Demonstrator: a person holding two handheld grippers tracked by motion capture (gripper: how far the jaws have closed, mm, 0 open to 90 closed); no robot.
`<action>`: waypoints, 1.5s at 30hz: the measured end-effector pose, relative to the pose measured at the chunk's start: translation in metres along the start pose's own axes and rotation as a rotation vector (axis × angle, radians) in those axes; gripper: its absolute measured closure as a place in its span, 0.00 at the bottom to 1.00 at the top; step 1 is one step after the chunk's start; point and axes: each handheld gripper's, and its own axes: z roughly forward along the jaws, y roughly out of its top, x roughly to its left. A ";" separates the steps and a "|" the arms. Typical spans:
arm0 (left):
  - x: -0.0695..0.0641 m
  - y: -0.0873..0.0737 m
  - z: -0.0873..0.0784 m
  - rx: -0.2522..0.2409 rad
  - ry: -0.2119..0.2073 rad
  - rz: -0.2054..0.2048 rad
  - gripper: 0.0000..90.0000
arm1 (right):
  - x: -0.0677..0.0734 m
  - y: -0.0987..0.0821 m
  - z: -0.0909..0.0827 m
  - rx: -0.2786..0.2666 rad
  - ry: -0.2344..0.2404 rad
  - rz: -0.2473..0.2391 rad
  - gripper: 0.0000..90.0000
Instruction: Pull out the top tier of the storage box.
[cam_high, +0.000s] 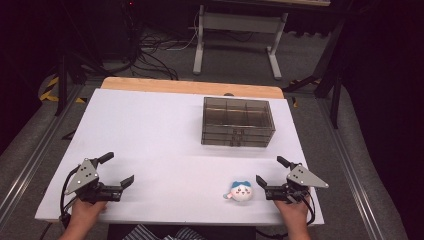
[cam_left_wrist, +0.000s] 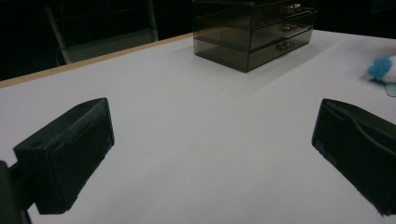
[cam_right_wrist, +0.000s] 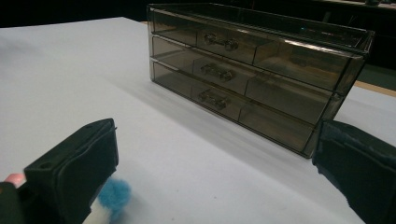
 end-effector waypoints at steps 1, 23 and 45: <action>0.000 0.000 0.001 0.001 -0.007 0.007 0.00 | 0.000 0.000 0.000 0.000 -0.002 -0.001 0.01; 0.001 0.001 0.001 0.017 -0.021 0.002 0.00 | 0.000 0.001 0.000 -0.006 0.008 -0.004 0.01; 0.000 0.001 0.003 0.026 -0.017 0.004 0.00 | 0.001 0.016 0.006 0.013 0.031 -0.025 0.01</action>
